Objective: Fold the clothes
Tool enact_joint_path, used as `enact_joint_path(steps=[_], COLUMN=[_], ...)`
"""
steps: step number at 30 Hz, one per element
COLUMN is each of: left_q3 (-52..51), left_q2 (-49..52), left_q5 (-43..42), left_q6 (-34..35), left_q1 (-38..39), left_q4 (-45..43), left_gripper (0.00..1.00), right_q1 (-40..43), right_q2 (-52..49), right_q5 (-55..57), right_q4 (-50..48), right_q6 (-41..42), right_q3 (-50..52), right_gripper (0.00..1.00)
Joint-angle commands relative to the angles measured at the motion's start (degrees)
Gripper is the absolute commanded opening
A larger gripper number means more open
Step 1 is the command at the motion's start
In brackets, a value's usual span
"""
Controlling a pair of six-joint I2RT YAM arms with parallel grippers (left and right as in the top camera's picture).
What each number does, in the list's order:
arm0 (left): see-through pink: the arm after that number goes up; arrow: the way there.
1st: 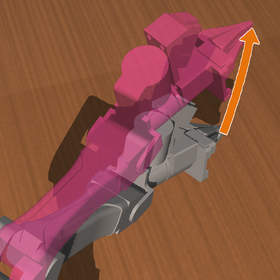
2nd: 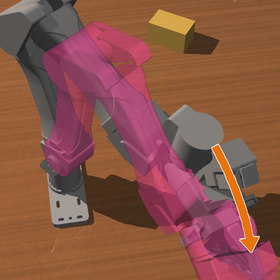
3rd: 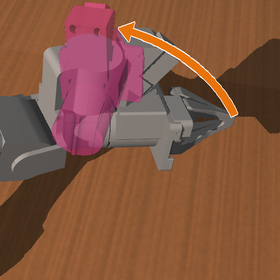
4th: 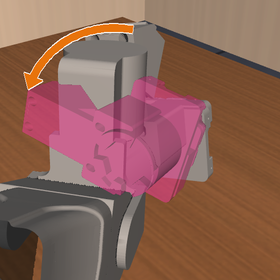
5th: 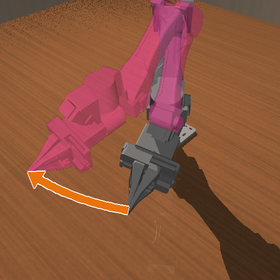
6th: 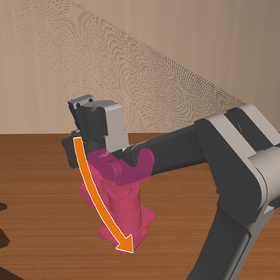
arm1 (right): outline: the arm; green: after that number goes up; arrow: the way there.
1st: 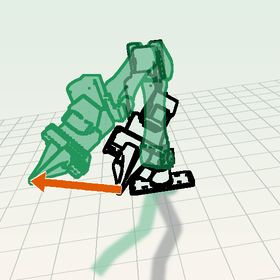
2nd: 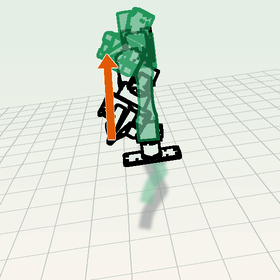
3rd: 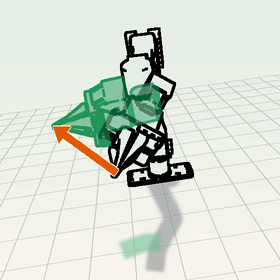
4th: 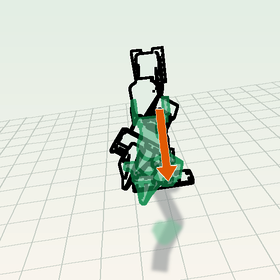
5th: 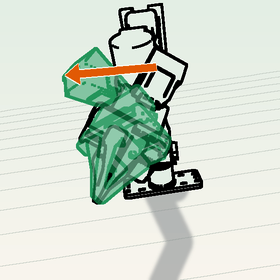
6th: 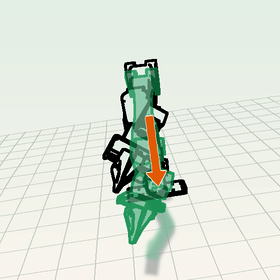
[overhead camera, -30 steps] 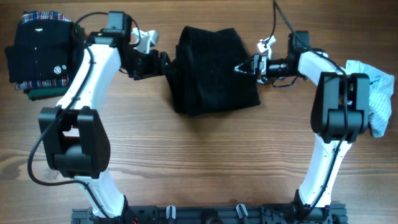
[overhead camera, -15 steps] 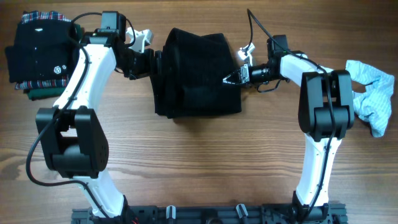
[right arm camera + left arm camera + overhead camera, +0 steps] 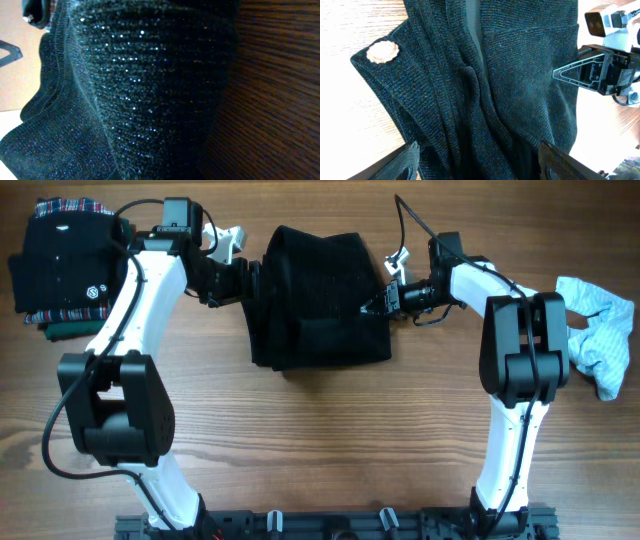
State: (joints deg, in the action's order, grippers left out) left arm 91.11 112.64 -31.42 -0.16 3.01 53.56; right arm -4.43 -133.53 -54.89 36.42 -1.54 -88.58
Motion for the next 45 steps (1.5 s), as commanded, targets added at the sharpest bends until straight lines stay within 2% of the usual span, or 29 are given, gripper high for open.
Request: enact_joint_path(steps=[1,4,18,23,26,30,33,40,45], left_q3=[-0.1,-0.1,-0.1,-0.1,-0.1,-0.1,-0.1,-0.1,-0.1], left_q2=[0.8,0.8,0.8,0.8,0.8,0.8,0.8,0.8,0.8], left_q5=[-0.7,-0.7,-0.7,-0.7,-0.7,-0.7,-0.7,-0.7,-0.7], left_q6=[-0.4,-0.4,-0.5,-0.5,-0.5,-0.5,-0.5,-0.5,-0.5], left_q1=[0.3,0.5,1.1,0.9,0.2,-0.8,-1.5,-2.3,-2.8], left_q4=[0.0,0.0,-0.6,-0.8,-1.5,-2.4,-2.8,-2.8,-3.6], left_gripper=[0.75,0.75,0.75,0.75,0.75,0.75,0.75,0.76,0.76], right_q1=[0.0,-0.3,-0.2,2.2,5.0,7.9,8.3,8.3,8.3], right_q2=[2.1,5.0,19.8,25.0,27.2,27.6,27.6,27.7,27.7], right_q5=[12.0,15.3,17.3,20.7,22.4,25.7,32.9,45.6,51.7], right_q4=[0.7,0.9,0.7,2.9,9.3,21.6,30.0,43.1,49.1], right_q6=[1.0,1.7,1.6,1.4,-1.3,-6.0,-6.3,-6.2,-6.0], right_q3=[-0.4,-0.4,-0.5,-1.2,-5.3,-15.6,-24.8,-38.0,-43.9], right_gripper=[0.04,0.04,0.05,0.04,0.04,0.04,0.04,0.04,0.04])
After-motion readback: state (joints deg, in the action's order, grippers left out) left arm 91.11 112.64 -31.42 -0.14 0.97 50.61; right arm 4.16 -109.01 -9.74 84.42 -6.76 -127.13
